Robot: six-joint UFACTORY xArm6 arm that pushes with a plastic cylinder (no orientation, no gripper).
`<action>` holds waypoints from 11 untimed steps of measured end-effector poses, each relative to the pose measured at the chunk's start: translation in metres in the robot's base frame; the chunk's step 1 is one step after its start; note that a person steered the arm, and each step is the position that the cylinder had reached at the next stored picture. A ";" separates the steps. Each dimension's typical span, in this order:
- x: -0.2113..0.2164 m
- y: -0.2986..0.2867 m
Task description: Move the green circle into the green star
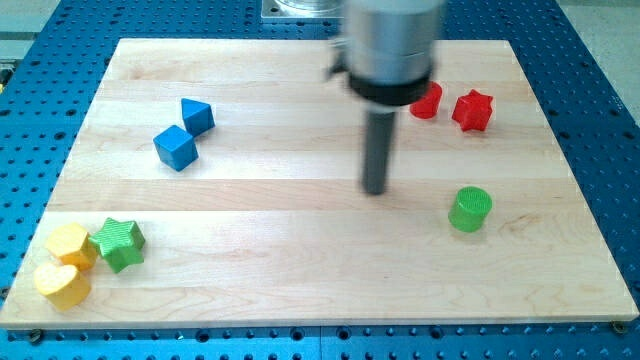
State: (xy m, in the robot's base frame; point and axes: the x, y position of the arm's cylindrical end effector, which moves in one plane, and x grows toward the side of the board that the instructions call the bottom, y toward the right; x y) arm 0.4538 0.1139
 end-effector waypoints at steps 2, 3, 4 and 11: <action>0.031 0.136; 0.076 0.070; 0.093 0.004; 0.054 -0.202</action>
